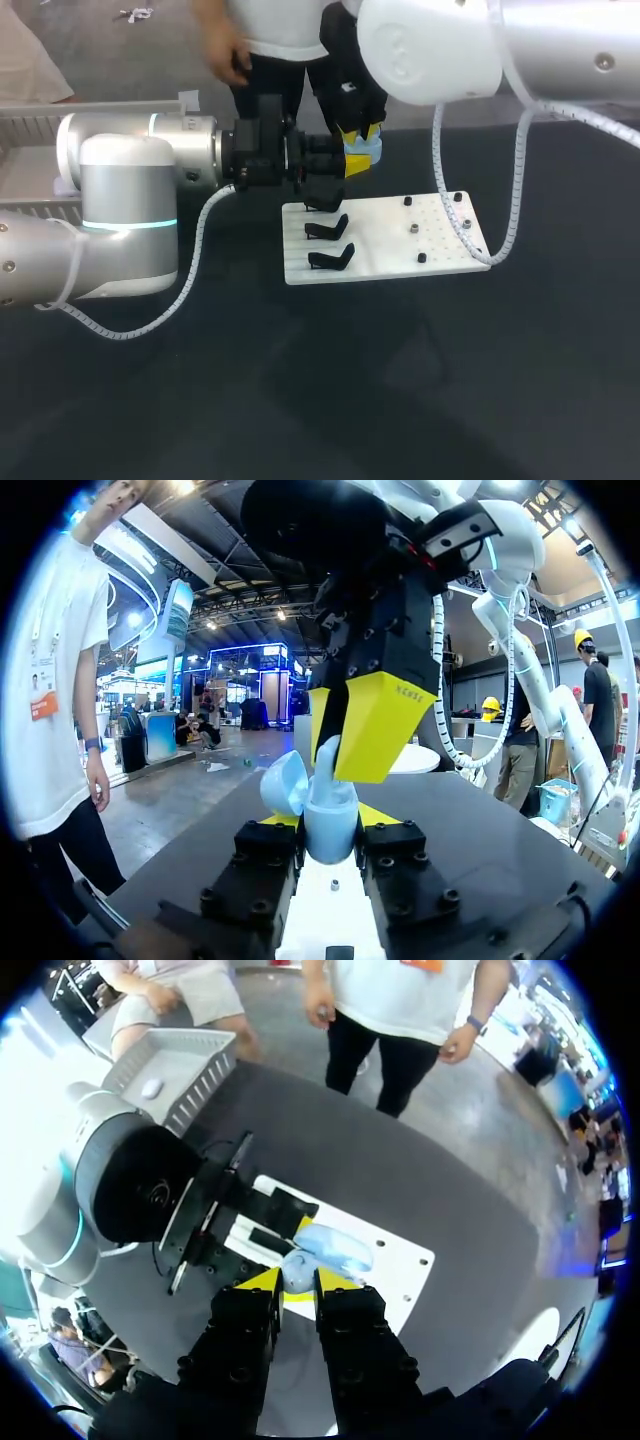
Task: Pick up each earbud case from the left stands, insert the matching earbuds, close the lid, and place the case in the box.
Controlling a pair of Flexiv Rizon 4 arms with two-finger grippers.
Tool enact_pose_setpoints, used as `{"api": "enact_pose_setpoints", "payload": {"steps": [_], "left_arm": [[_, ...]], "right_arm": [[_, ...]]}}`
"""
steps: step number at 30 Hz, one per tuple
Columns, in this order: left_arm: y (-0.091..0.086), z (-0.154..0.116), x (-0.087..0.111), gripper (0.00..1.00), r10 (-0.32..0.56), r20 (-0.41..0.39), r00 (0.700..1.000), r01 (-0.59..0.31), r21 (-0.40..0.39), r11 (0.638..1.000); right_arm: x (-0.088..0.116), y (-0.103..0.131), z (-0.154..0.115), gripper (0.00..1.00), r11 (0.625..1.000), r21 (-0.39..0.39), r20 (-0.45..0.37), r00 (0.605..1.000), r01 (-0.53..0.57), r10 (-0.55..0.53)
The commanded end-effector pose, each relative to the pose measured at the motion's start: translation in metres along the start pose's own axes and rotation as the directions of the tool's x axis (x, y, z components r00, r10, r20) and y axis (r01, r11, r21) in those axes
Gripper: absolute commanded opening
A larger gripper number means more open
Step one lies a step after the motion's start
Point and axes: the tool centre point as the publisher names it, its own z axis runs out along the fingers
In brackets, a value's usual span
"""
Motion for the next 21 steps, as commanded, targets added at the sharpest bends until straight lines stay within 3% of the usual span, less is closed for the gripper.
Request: {"api": "enact_pose_setpoints", "payload": {"steps": [1, 21], "left_arm": [[-0.0006, 0.0006, 0.0009, 0.0, 0.003, 0.004, 1.0, -0.003, -0.004, 1.0], [-0.0006, 0.0006, 0.0009, 0.0, 0.003, 0.004, 1.0, -0.003, -0.004, 1.0]], "right_arm": [[-0.0038, -0.0007, 0.0012, 0.0, 1.0, -0.002, -0.008, 1.0, 0.002, -0.002], [-0.001, 0.0011, 0.0094, 0.0, 1.0, 0.009, -0.042, 0.999, 0.017, -0.016]]}}
